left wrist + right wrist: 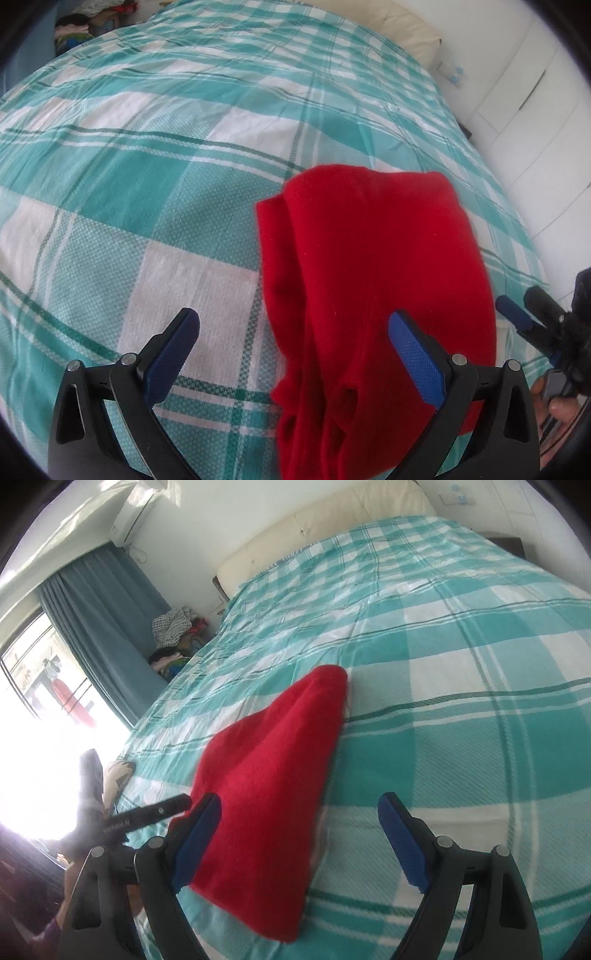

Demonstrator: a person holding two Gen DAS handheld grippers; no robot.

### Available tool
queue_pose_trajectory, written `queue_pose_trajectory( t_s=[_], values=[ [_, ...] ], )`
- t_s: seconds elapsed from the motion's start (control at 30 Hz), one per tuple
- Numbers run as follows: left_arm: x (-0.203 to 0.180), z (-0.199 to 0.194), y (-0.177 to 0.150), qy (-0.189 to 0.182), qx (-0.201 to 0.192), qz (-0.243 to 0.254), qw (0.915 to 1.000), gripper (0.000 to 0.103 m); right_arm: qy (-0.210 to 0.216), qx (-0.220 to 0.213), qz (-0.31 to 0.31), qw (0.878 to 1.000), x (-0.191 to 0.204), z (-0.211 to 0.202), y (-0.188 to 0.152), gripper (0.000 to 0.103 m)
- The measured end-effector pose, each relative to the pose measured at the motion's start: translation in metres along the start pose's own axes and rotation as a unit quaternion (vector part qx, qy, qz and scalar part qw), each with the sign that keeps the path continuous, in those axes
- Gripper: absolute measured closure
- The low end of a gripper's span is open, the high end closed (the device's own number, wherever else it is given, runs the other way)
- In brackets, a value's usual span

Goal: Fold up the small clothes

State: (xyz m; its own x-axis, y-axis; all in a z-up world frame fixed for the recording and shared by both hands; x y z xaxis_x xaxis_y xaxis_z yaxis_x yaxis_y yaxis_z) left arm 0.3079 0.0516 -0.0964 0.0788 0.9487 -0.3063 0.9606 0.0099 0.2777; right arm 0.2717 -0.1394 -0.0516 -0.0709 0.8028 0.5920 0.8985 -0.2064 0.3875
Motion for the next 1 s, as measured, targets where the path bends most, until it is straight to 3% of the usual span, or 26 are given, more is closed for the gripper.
queue_pose_trajectory(
  t_s=[0.1,0.17,0.2,0.23,0.27,0.33,0.43,0.67,0.77,0.83,0.87,0.93,1.0],
  values=[
    [0.004,0.014,-0.001,0.01,0.015,0.001,0.9998,0.001,0.035,0.044,0.044,0.997,-0.008,0.044,0.014,0.018],
    [0.002,0.015,-0.002,0.017,0.006,0.01,0.9998,0.003,0.019,0.064,0.041,0.997,-0.006,0.066,0.014,0.03],
    [0.0,0.014,-0.003,0.018,-0.001,0.018,0.9997,0.023,-0.011,0.069,0.016,0.997,0.0,0.072,0.011,0.05],
    [-0.006,0.015,-0.004,0.003,0.001,0.033,0.9995,0.06,-0.057,0.064,-0.021,0.996,0.009,0.074,0.008,0.063],
    [-0.013,0.017,-0.006,-0.016,0.009,0.042,0.9989,0.072,-0.103,0.055,-0.063,0.991,0.02,0.074,0.005,0.066],
    [-0.02,0.01,-0.006,0.012,-0.007,0.053,0.9985,0.082,-0.186,0.034,-0.138,0.972,0.045,0.073,-0.001,0.074],
    [-0.022,-0.009,-0.005,0.016,-0.026,0.055,0.998,0.086,-0.244,0.0,-0.207,0.948,0.076,0.064,-0.006,0.076],
    [-0.033,-0.098,0.018,-0.036,-0.121,0.058,0.9903,0.087,-0.224,-0.087,-0.243,0.94,0.128,0.003,0.018,0.077],
    [-0.035,-0.09,0.024,-0.041,-0.106,0.055,0.992,0.077,-0.202,-0.091,-0.216,0.951,0.127,-0.006,0.033,0.077],
    [-0.029,-0.063,0.019,-0.01,-0.081,0.047,0.9956,0.039,-0.195,-0.071,-0.182,0.961,0.107,0.003,0.036,0.073],
    [-0.024,-0.05,0.013,0.014,-0.069,0.046,0.9965,0.033,-0.192,-0.053,-0.163,0.966,0.092,0.01,0.035,0.065],
    [-0.017,-0.034,0.002,0.064,-0.052,0.056,0.995,0.031,-0.195,-0.015,-0.125,0.973,0.058,0.023,0.025,0.053],
    [-0.016,-0.041,-0.006,0.104,-0.064,0.074,0.9898,0.029,-0.206,-0.004,-0.098,0.974,0.029,0.018,0.01,0.05]
  ],
)
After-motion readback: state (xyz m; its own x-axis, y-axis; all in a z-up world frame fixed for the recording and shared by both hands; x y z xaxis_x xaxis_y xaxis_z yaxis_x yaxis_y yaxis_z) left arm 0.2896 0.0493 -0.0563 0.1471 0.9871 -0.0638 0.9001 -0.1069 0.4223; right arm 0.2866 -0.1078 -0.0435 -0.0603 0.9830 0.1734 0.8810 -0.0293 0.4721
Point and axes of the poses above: each gripper's, at about its wrist camera, not at the fingertips, and z roughly the way its jaws point, x to its left, y to its top, the point moved 6 cm from there along z, roughly the way its jaws point, and after that the axes turned 13 degrees about x, right-handed, at the moved point
